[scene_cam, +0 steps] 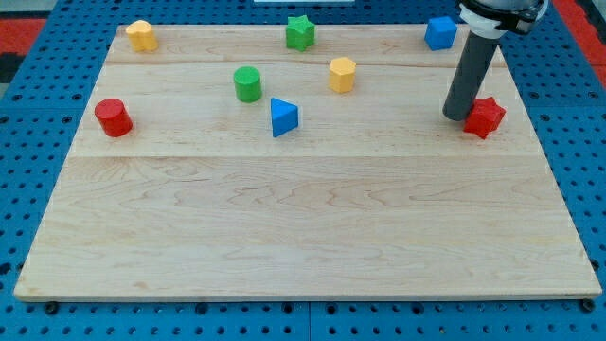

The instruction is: Push the blue triangle to the bottom left

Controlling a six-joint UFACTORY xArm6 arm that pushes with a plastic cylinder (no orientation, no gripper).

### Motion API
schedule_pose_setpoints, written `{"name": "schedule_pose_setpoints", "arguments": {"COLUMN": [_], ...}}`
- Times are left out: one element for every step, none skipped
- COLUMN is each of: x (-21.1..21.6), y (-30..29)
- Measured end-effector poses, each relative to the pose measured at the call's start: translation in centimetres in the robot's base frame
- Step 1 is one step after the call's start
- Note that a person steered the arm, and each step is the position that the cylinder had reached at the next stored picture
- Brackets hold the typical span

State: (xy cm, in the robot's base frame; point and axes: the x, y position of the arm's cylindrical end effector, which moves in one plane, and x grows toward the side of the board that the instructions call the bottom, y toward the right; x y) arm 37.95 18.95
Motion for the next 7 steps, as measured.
{"name": "schedule_pose_setpoints", "arguments": {"x": [-0.3,-1.4,-3.2,-2.4,-0.7,1.4,4.1], "y": [-5.9,-12.0,-15.8,-19.4,-21.8,-23.3,-26.0]}}
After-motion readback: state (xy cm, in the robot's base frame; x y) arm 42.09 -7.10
